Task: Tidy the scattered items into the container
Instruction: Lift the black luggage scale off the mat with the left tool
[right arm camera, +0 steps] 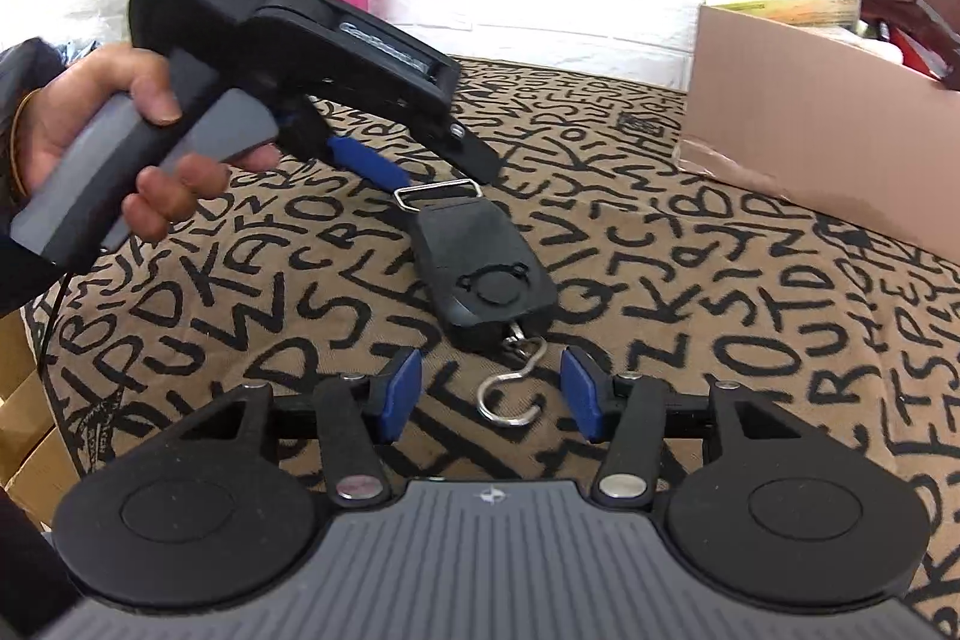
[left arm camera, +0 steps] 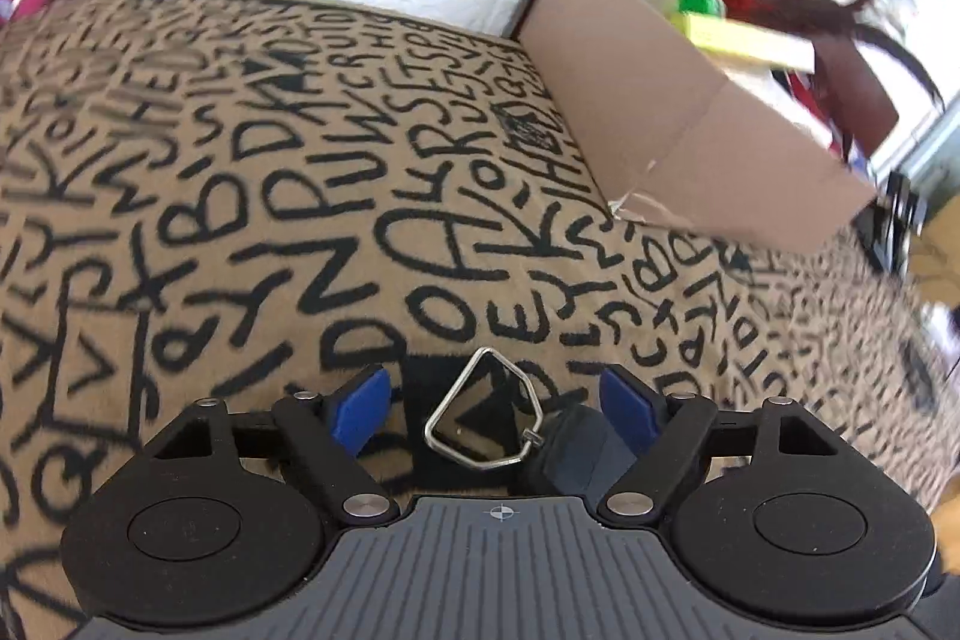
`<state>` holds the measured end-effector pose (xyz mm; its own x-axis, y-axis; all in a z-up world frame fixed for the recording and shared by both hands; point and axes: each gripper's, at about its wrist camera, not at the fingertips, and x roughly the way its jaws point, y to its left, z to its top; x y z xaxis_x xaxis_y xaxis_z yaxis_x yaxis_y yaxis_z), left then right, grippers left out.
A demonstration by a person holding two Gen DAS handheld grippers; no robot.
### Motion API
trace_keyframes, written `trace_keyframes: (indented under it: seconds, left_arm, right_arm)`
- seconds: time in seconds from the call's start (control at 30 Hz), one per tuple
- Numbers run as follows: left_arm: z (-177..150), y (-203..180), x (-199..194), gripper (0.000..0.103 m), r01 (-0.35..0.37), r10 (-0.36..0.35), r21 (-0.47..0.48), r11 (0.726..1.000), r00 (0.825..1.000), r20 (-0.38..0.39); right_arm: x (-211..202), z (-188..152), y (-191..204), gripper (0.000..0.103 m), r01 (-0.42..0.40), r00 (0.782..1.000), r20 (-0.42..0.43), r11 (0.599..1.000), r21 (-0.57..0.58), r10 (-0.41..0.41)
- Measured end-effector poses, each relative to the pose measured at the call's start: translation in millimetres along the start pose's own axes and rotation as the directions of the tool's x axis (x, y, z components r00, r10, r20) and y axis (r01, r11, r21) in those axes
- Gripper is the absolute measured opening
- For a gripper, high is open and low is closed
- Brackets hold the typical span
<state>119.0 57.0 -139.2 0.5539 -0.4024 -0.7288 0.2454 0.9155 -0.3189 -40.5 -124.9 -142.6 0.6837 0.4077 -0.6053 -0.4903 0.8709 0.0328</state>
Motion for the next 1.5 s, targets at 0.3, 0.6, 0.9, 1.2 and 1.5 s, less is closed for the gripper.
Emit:
trace_keyframes:
  seconds: [0.3, 0.6, 0.9, 1.2, 1.5]
  left_arm:
    - [-21, 5, -15, 0.024, 0.008, -0.008, 0.007, 1.000, 1.000, -0.009]
    - [-21, -13, -7, 0.018, -0.030, 0.037, 0.172, 0.985, 0.999, -0.040]
    - [-22, -13, -5, 0.026, -0.025, 0.030, 0.151, 0.988, 0.999, -0.029]
    - [-27, -25, -12, 0.025, -0.086, 0.088, 0.133, 0.987, 0.996, -0.004]
    - [-38, -34, -30, 0.024, -0.060, 0.060, 0.047, 0.997, 0.998, 0.006]
  right_arm:
    - [4, 4, -9, 0.047, 0.057, 0.998, -0.009, 0.997, 0.043, -0.057]
    - [6, 6, -7, 0.050, 0.080, 0.996, -0.026, 0.997, 0.019, -0.080]
    - [12, 9, -9, 0.059, 0.070, 0.997, -0.044, 0.998, -0.004, -0.070]
    - [10, 11, -10, 0.054, 0.086, 0.995, -0.046, 0.995, 0.045, -0.084]
    - [-13, 11, -8, 0.054, 0.076, 0.996, -0.055, 0.996, 0.038, -0.074]
